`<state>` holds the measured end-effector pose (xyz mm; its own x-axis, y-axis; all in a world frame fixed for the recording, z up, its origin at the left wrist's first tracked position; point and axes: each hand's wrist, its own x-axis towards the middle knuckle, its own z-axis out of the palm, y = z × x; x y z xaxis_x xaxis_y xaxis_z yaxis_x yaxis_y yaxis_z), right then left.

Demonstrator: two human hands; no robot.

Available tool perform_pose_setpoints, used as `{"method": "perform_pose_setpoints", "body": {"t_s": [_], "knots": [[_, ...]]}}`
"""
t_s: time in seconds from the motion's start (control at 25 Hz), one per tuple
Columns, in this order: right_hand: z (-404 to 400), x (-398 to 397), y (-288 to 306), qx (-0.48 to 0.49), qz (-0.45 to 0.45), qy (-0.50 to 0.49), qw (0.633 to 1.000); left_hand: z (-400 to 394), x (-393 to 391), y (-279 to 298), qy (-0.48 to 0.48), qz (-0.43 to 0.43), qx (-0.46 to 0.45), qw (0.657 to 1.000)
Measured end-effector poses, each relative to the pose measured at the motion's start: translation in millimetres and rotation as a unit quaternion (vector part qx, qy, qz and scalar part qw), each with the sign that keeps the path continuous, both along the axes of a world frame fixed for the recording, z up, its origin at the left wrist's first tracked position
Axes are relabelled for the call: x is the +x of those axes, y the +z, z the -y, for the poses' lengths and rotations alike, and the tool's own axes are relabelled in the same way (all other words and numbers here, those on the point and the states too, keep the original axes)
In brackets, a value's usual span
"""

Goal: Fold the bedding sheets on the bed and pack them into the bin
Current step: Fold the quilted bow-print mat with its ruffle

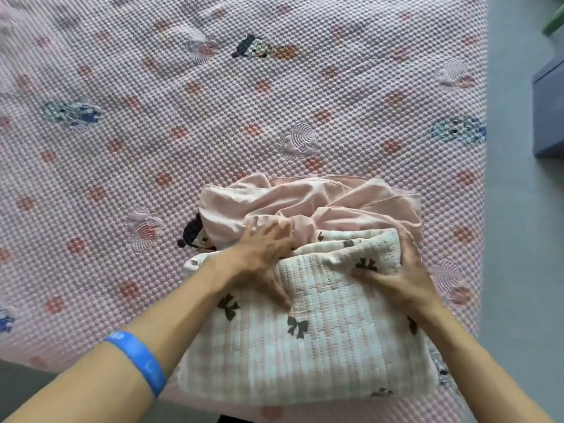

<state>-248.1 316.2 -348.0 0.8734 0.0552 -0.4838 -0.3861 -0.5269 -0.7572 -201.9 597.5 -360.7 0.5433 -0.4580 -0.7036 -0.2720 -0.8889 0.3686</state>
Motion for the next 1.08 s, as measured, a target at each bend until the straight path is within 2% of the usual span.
{"method": "perform_pose_setpoints", "body": {"t_s": [0.12,0.2,0.24,0.28,0.32,0.4,0.44,0.52,0.6,0.64,0.72,0.8,0.88,1.0,1.08], "knots": [[0.6,1.4,2.6,0.082,0.029,-0.124,0.988,12.9,20.6,1.8,0.084,-0.156,-0.100,0.979],[-3.8,-3.6,15.4,0.145,0.042,-0.199,0.968,19.1,43.8,15.5,0.076,-0.195,-0.096,0.973],[-3.7,2.9,17.3,0.159,0.054,-0.229,0.959,23.3,59.3,28.9,0.065,-0.163,-0.071,0.982],[-2.3,17.5,15.2,0.162,0.062,-0.260,0.950,28.6,71.6,43.3,0.061,-0.089,-0.041,0.993],[0.0,38.2,12.1,0.151,0.067,-0.294,0.942,35.8,79.1,58.2,0.060,0.027,-0.014,0.998],[8.3,92.7,1.4,0.122,0.064,-0.333,0.933,47.7,67.5,78.3,0.069,0.256,0.014,0.964],[11.4,119.9,-4.9,0.094,0.056,-0.327,0.939,51.7,48.9,83.3,0.058,0.293,0.012,0.954],[15.3,157.9,-22.3,-0.049,0.021,-0.270,0.961,53.1,16.6,75.7,0.037,0.224,0.029,0.973],[12.6,177.4,-34.6,-0.192,-0.020,-0.202,0.960,48.0,10.9,37.9,0.083,0.161,0.064,0.981],[9.3,179.9,-35.4,-0.256,-0.006,-0.164,0.953,45.3,13.4,16.2,0.117,0.147,0.076,0.979],[-4.7,163.2,-30.8,-0.342,0.096,-0.053,0.933,42.4,1.5,-12.1,0.155,0.128,0.086,0.976],[-19.9,117.9,-26.1,-0.372,0.153,0.043,0.914,43.1,-21.6,-26.6,0.179,0.157,0.079,0.968],[-29.6,78.9,-31.2,-0.395,0.103,0.099,0.907,39.0,-23.4,-32.8,0.245,0.179,0.065,0.951],[-26.6,72.9,-62.5,-0.369,0.032,0.109,0.923,32.1,-5.2,-45.8,0.386,0.204,0.093,0.895],[-25.0,68.2,-80.2,-0.358,0.062,0.085,0.928,42.4,-16.8,-57.4,0.454,0.217,0.119,0.856]]}}
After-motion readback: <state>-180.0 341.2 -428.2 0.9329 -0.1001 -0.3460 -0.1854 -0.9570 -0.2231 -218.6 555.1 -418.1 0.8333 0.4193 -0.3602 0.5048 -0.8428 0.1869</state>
